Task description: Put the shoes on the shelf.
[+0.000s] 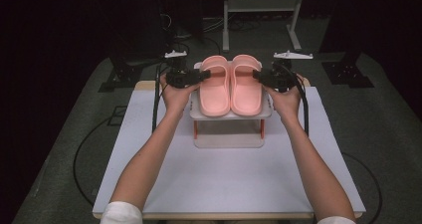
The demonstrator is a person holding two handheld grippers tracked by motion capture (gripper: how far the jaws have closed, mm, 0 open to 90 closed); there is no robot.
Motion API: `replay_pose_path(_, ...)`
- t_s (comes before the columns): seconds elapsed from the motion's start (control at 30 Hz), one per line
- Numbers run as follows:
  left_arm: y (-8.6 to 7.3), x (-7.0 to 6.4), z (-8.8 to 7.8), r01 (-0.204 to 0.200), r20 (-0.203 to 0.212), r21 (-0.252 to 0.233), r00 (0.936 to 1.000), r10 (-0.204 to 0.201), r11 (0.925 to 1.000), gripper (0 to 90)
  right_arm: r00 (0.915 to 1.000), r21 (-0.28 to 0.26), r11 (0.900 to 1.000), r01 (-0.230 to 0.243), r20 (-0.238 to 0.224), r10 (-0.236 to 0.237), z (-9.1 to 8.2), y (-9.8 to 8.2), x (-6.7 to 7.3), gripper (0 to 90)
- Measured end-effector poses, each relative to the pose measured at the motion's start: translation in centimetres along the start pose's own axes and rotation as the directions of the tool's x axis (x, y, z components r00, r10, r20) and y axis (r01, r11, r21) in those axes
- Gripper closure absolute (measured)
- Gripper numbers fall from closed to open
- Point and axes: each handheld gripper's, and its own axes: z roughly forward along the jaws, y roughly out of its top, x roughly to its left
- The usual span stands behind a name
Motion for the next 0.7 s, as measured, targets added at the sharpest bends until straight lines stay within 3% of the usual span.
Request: replay_pose_path(0.7,0.3,0.5,1.0,0.000,-0.027,-0.022,0.9996,-0.001,0.9998,46.8,0.9996,0.004,1.000,0.022,0.020,-0.022,1.1,0.6,-0.4,59.7)
